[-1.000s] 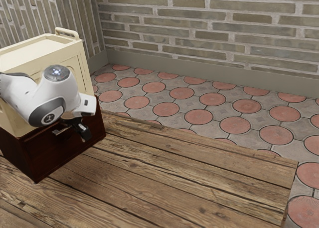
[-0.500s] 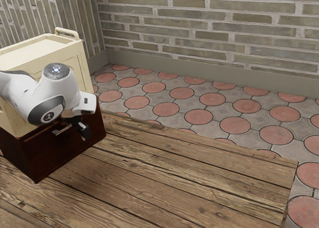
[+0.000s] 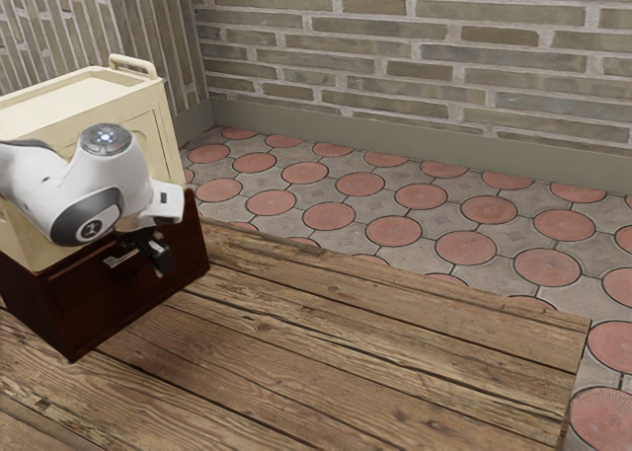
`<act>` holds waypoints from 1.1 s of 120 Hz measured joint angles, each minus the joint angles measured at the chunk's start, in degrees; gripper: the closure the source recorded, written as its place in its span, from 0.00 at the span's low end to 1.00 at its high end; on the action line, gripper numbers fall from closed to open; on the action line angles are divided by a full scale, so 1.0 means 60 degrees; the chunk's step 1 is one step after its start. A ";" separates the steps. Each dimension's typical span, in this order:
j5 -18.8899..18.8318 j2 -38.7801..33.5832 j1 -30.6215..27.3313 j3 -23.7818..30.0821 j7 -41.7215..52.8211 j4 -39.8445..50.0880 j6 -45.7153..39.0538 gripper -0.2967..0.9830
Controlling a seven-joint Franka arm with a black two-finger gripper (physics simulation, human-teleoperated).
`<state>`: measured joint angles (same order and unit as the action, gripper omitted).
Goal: Pull the drawer handle with one arm to open the drawer
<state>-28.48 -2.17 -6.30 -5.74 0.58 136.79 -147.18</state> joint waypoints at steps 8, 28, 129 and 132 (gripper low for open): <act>0.0000 0.0091 -0.0037 -0.0007 -0.0006 -0.0001 -0.0011 0.23; -0.0037 0.0389 -0.0029 -0.0031 -0.0038 -0.0003 -0.0067 0.23; -0.0044 0.0053 -0.0132 0.0511 -0.0361 0.0468 -0.0242 0.24; -0.0038 0.0035 -0.0080 0.0539 -0.0372 0.0490 -0.0248 0.24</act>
<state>-28.71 -1.96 -6.78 -2.51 -1.65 139.72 -148.67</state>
